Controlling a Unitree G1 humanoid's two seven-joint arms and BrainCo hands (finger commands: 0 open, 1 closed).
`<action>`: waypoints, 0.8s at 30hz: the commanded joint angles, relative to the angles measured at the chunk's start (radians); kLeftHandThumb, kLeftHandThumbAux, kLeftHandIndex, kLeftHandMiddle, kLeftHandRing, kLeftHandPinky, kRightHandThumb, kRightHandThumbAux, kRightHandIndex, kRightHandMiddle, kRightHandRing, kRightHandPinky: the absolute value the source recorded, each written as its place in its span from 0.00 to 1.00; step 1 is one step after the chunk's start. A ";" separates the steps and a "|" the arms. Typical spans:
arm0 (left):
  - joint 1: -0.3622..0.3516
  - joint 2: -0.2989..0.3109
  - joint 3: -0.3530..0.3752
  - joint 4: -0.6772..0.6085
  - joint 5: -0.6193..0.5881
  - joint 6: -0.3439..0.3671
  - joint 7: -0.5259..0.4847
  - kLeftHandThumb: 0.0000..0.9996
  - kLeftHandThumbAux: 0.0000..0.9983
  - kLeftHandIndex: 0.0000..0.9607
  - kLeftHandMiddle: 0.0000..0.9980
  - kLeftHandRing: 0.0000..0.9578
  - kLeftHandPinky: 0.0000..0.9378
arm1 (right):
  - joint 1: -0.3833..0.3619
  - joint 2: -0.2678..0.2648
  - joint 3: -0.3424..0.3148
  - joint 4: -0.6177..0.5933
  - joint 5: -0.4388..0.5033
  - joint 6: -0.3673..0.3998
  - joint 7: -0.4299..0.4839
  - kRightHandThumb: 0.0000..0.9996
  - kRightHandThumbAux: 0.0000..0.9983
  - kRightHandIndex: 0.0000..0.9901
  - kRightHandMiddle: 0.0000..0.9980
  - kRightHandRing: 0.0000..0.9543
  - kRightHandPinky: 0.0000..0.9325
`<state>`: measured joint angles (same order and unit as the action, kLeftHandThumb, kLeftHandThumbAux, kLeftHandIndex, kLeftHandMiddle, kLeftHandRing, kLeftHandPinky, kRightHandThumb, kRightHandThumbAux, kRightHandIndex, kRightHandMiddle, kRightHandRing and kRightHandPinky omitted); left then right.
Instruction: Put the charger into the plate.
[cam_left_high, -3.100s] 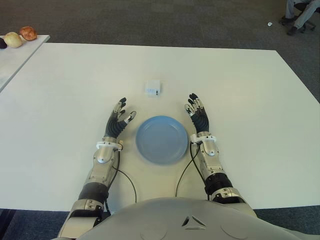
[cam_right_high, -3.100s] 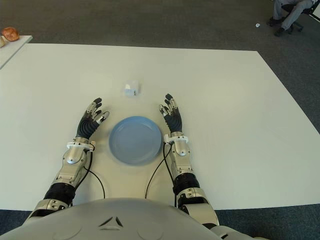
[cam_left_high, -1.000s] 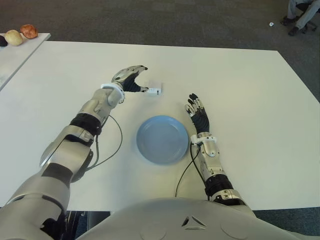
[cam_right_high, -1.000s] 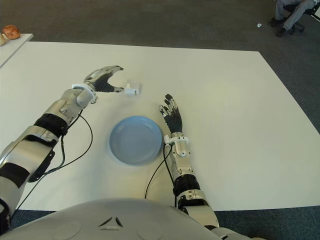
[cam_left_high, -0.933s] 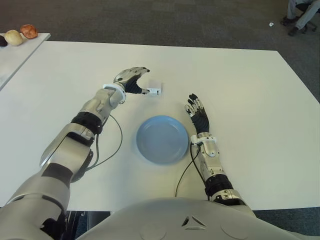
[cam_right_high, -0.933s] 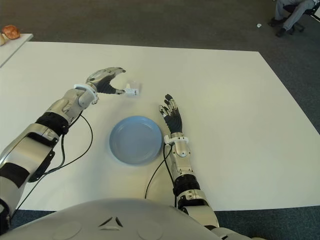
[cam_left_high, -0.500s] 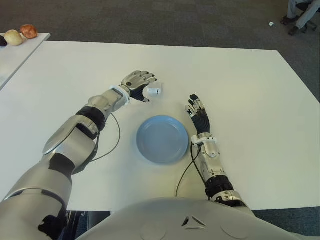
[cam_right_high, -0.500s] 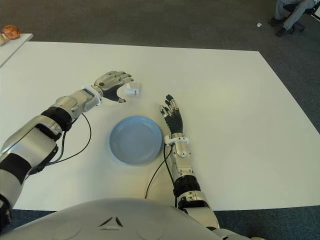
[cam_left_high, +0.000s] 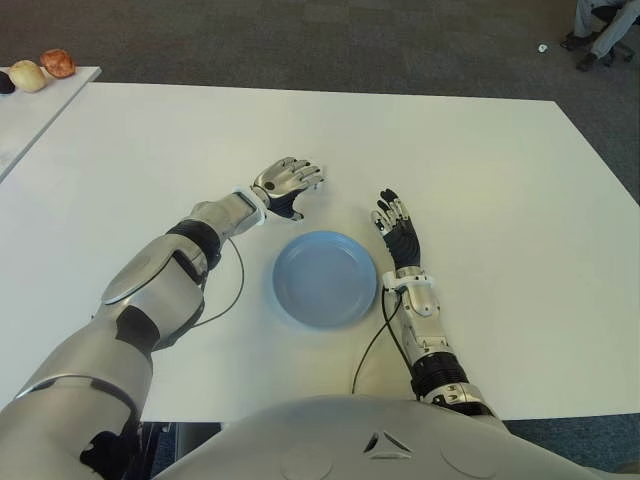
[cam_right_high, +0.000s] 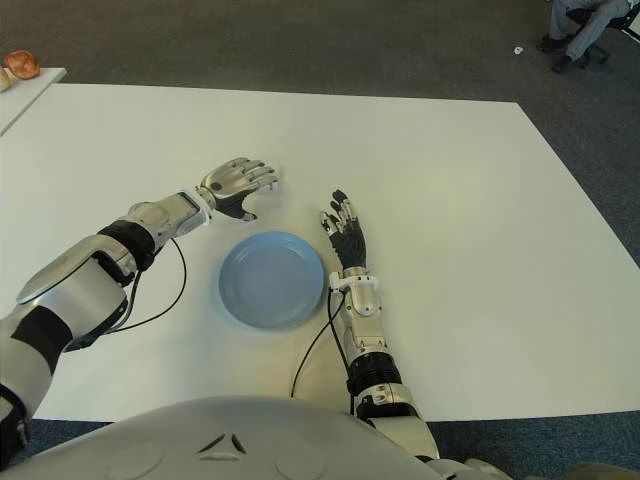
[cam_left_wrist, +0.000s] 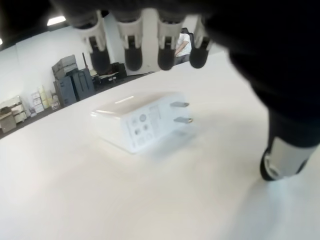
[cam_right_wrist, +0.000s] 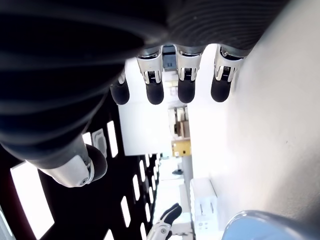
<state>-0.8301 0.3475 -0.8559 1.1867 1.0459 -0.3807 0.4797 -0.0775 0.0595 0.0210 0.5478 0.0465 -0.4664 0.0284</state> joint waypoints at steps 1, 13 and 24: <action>0.022 -0.027 -0.038 0.037 0.027 -0.002 -0.005 0.00 0.56 0.00 0.00 0.00 0.00 | 0.051 0.026 0.002 0.022 0.002 0.041 -0.002 0.02 0.59 0.04 0.09 0.06 0.07; 0.043 -0.072 -0.045 0.082 0.000 0.019 -0.028 0.00 0.53 0.00 0.00 0.00 0.00 | 0.076 0.021 0.004 -0.007 0.005 0.046 0.010 0.02 0.59 0.04 0.09 0.07 0.07; 0.069 -0.103 -0.010 0.107 -0.063 0.034 -0.118 0.00 0.50 0.00 0.00 0.00 0.00 | 0.097 0.017 0.001 -0.035 0.006 0.045 0.016 0.01 0.58 0.04 0.08 0.06 0.06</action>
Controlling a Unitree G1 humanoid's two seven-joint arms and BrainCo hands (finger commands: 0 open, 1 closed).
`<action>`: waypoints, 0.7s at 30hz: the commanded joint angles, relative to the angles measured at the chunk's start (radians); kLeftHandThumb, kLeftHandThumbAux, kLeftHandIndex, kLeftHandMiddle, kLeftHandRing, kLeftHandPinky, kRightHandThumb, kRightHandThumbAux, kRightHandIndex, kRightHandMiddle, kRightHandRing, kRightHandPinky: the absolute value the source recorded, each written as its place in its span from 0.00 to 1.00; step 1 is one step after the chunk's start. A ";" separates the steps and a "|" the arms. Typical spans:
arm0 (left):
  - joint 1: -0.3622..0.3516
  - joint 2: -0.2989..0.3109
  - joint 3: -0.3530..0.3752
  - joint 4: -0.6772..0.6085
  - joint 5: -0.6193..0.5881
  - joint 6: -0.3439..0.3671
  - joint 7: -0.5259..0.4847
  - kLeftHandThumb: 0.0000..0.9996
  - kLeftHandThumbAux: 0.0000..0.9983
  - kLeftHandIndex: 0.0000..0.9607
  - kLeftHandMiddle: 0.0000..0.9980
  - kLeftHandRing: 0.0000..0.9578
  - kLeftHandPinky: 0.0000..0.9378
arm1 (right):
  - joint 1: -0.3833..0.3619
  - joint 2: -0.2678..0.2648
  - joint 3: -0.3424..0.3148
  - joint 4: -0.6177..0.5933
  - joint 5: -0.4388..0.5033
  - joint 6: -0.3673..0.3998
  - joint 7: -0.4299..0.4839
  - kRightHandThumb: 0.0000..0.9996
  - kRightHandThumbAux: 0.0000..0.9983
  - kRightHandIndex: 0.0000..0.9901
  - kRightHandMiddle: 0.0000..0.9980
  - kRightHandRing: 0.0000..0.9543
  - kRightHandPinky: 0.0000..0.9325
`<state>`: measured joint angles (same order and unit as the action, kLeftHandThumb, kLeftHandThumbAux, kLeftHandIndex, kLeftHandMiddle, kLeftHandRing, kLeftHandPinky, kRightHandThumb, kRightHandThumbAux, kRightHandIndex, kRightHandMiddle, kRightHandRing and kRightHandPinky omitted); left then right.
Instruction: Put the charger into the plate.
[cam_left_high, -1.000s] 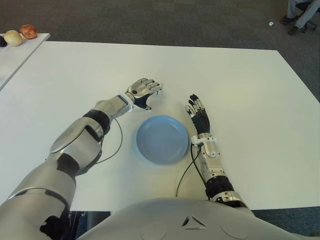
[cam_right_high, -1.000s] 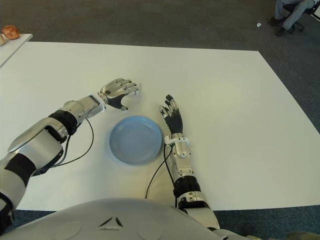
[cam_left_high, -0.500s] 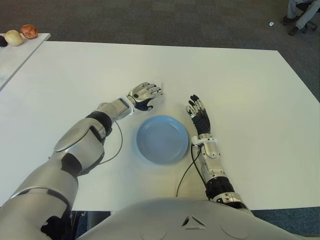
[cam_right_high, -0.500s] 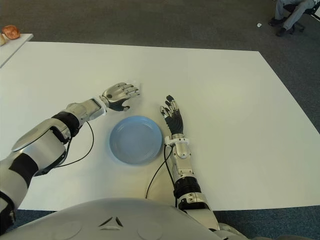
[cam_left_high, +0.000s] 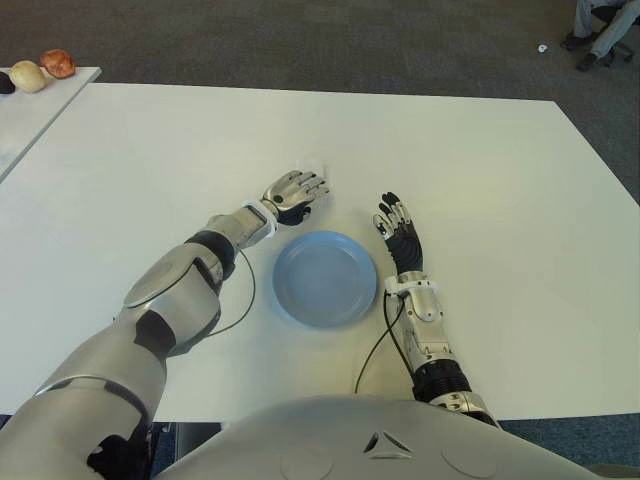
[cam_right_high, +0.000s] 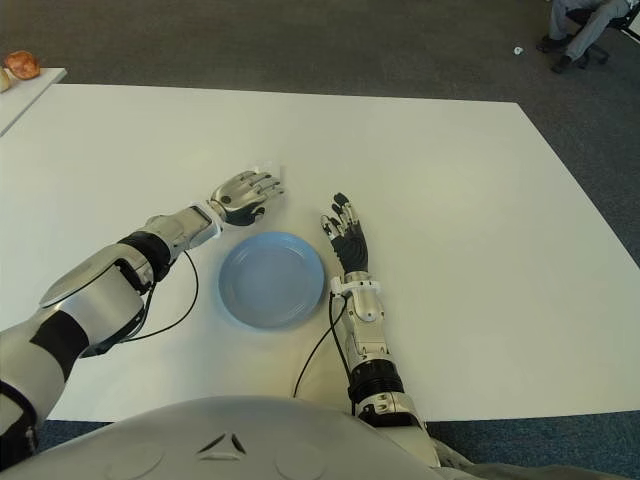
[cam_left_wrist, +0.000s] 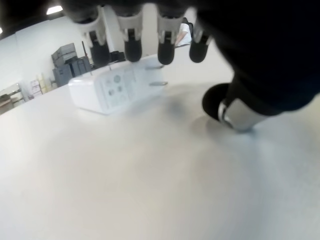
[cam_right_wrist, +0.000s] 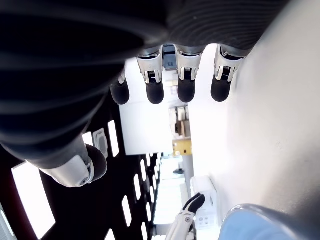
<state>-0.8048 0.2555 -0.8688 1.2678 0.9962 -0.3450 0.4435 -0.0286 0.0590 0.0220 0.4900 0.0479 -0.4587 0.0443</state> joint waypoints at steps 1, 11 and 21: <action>0.045 -0.012 0.005 0.025 -0.018 0.000 -0.089 0.00 0.50 0.00 0.00 0.00 0.00 | 0.051 0.018 0.000 0.020 0.005 0.037 0.001 0.01 0.58 0.04 0.08 0.06 0.06; 0.067 -0.020 0.047 0.030 -0.075 0.035 -0.160 0.00 0.48 0.00 0.00 0.00 0.00 | 0.064 0.015 -0.001 0.007 -0.001 0.024 -0.001 0.01 0.57 0.04 0.08 0.06 0.06; 0.097 -0.016 0.087 0.029 -0.134 0.032 -0.205 0.00 0.47 0.00 0.00 0.00 0.00 | 0.069 0.009 -0.005 -0.002 0.003 0.026 0.006 0.02 0.56 0.04 0.09 0.06 0.06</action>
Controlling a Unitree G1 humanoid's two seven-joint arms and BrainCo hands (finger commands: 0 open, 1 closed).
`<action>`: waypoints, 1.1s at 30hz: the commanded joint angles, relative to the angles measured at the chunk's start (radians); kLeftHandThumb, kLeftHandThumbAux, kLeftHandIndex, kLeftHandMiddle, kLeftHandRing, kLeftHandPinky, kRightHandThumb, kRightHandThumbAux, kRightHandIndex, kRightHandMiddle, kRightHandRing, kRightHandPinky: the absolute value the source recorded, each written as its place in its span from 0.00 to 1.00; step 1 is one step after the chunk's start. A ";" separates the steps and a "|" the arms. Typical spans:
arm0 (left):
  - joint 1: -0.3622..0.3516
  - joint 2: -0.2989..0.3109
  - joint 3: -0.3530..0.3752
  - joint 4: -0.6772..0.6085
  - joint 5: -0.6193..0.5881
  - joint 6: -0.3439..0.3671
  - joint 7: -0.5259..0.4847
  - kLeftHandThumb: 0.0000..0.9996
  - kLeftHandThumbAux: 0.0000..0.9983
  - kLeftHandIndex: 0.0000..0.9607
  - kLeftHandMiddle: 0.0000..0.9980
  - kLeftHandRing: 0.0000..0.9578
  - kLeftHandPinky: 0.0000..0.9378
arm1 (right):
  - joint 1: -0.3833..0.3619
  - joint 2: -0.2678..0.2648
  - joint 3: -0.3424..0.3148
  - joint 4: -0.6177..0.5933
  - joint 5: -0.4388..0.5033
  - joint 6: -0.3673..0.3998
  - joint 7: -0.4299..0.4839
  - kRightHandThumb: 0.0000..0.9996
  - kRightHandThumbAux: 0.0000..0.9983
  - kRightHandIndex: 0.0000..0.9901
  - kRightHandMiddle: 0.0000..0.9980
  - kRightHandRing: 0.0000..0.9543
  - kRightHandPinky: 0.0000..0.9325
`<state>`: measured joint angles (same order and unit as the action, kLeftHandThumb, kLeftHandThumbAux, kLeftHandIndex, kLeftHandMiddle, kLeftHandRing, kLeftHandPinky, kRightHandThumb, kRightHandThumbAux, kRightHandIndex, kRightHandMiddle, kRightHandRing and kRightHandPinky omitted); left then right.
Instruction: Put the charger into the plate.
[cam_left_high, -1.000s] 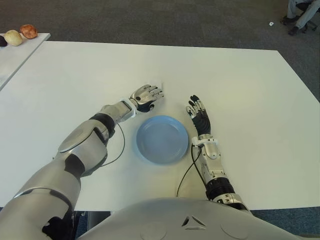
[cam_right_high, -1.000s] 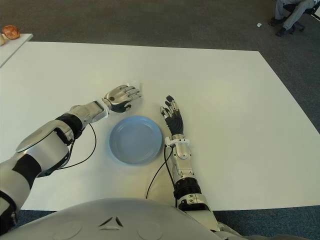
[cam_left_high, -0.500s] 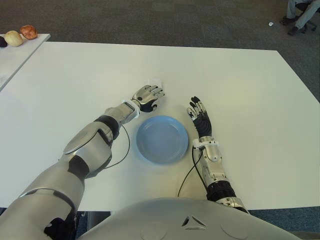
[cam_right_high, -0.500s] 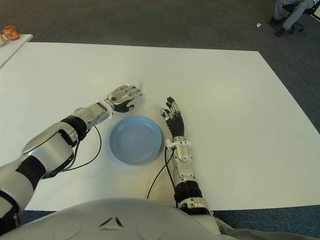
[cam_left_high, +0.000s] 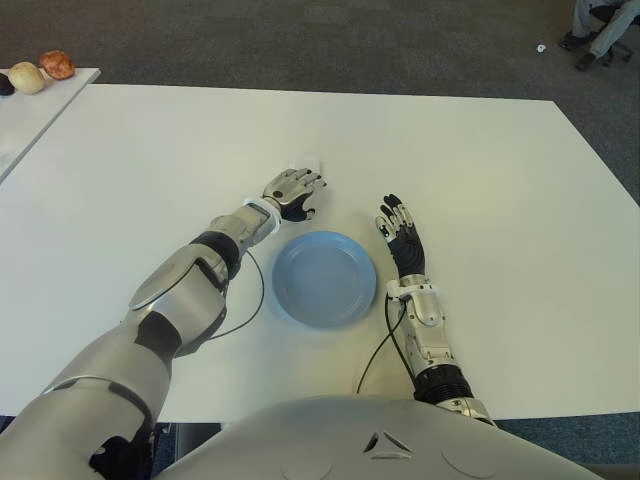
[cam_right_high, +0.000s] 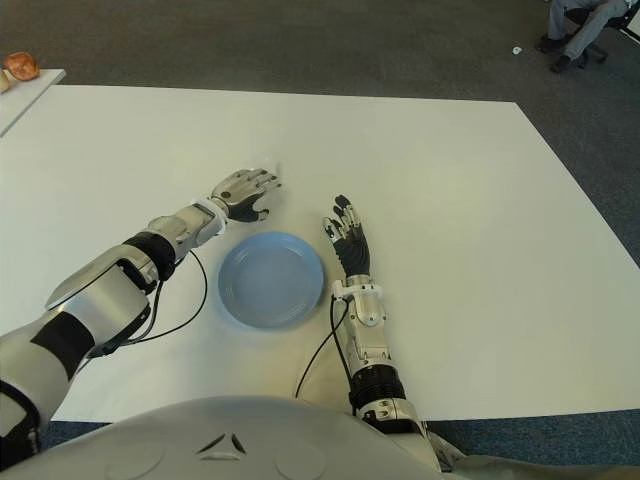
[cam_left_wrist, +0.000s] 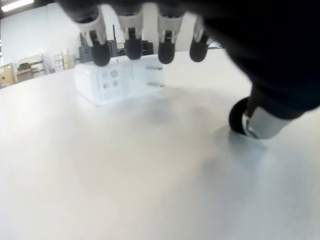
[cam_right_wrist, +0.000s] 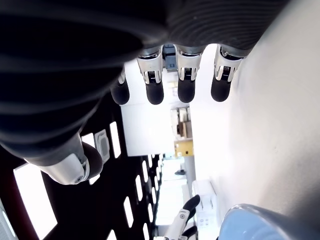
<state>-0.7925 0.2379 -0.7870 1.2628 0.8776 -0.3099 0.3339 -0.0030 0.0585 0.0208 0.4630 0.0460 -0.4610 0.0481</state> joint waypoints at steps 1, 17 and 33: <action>0.090 0.002 0.013 0.034 -0.025 -0.007 -0.100 0.00 0.47 0.00 0.00 0.00 0.00 | 0.044 0.010 -0.004 0.024 0.005 0.029 0.003 0.02 0.56 0.04 0.09 0.06 0.06; 0.132 0.021 0.076 0.032 -0.104 -0.061 -0.137 0.00 0.47 0.00 0.00 0.00 0.00 | 0.047 0.005 -0.012 0.010 0.021 0.043 0.024 0.03 0.57 0.05 0.10 0.07 0.09; 0.247 0.393 0.164 -0.505 -0.307 -0.228 -0.683 0.00 0.45 0.00 0.00 0.00 0.05 | 0.036 0.005 -0.018 0.016 0.029 0.045 0.035 0.02 0.56 0.06 0.11 0.08 0.08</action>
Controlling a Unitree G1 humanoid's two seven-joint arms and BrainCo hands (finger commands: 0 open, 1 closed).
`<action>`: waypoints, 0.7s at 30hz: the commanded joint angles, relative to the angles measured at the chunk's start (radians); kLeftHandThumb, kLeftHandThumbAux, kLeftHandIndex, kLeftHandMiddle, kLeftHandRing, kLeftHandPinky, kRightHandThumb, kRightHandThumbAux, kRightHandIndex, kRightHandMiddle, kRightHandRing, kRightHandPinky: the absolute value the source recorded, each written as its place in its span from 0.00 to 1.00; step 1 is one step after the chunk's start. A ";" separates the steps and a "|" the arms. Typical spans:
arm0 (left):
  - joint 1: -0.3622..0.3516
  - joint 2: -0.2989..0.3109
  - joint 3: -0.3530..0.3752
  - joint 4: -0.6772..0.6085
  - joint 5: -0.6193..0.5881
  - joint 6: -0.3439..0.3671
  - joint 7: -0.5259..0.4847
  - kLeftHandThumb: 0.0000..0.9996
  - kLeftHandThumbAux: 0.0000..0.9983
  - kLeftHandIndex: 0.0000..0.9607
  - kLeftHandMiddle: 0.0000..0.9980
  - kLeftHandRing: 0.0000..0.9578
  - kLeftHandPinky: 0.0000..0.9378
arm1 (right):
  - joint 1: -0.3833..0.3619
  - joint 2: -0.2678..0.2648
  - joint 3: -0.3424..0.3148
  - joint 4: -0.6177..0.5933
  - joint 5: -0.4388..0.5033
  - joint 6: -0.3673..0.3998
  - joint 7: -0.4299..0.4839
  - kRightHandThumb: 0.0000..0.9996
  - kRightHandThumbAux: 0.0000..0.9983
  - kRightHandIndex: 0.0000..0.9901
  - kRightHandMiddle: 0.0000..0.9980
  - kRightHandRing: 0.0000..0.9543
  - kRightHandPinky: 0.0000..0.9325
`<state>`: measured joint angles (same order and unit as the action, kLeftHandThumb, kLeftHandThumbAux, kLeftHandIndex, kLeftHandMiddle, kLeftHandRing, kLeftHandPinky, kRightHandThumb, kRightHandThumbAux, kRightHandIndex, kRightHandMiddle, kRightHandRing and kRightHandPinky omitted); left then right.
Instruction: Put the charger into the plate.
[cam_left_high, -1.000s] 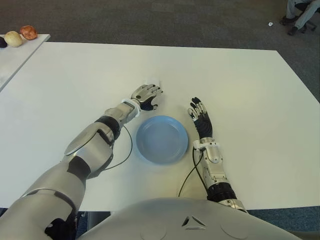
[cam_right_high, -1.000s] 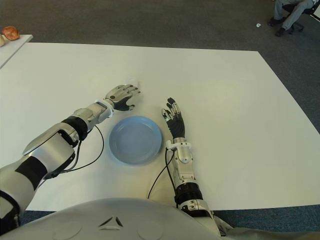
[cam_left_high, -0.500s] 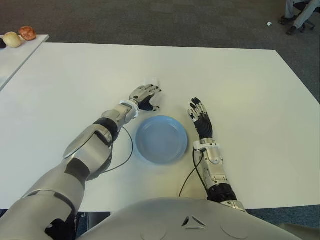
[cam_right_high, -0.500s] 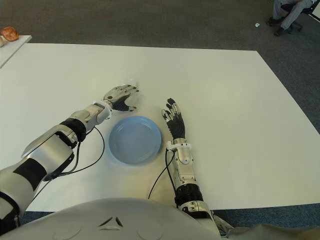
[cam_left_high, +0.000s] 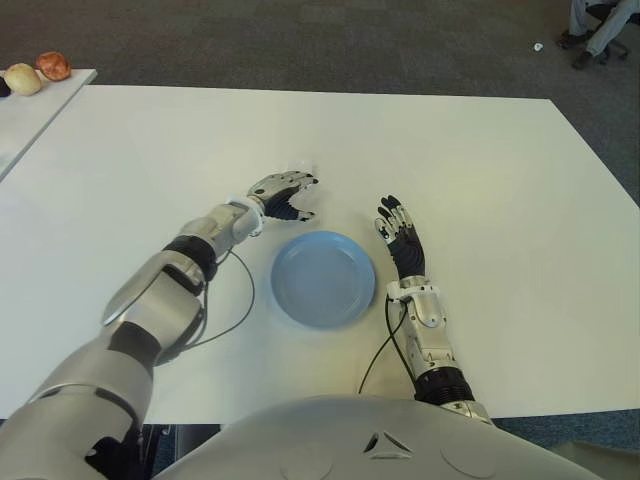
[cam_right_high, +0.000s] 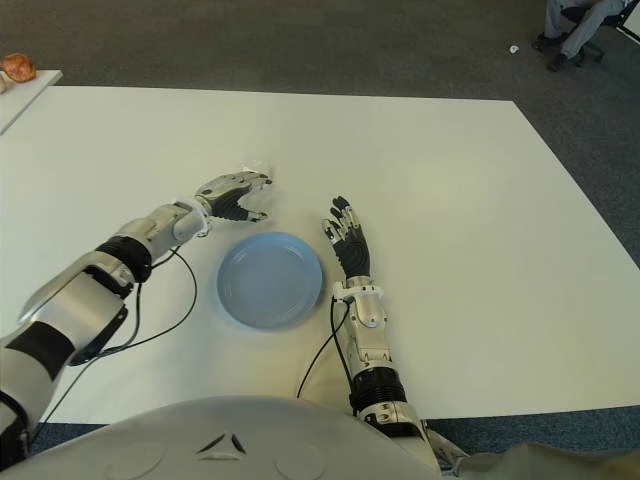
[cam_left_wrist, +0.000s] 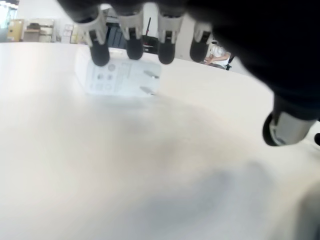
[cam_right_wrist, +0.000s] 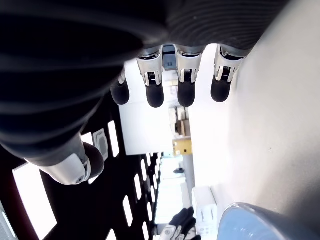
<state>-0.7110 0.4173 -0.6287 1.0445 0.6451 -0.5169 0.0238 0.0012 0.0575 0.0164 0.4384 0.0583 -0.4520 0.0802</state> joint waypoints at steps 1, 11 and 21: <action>0.174 0.235 0.009 -0.319 -0.084 -0.020 -0.403 0.00 0.45 0.00 0.00 0.00 0.05 | 0.031 0.006 -0.014 0.041 0.017 0.036 0.003 0.02 0.56 0.06 0.11 0.08 0.08; 0.229 0.358 0.057 -0.553 -0.155 0.070 -0.637 0.00 0.48 0.00 0.00 0.00 0.05 | 0.019 0.010 -0.014 0.045 0.017 0.050 0.002 0.00 0.56 0.06 0.11 0.08 0.08; 0.293 0.504 0.164 -0.871 -0.253 0.162 -0.842 0.00 0.47 0.00 0.00 0.01 0.10 | 0.008 0.011 -0.015 0.051 0.016 0.061 0.000 0.00 0.56 0.06 0.11 0.09 0.08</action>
<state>-0.4698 0.8789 -0.4874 0.2714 0.4233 -0.3916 -0.7323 -0.0086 0.0583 0.0120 0.4467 0.0611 -0.4381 0.0822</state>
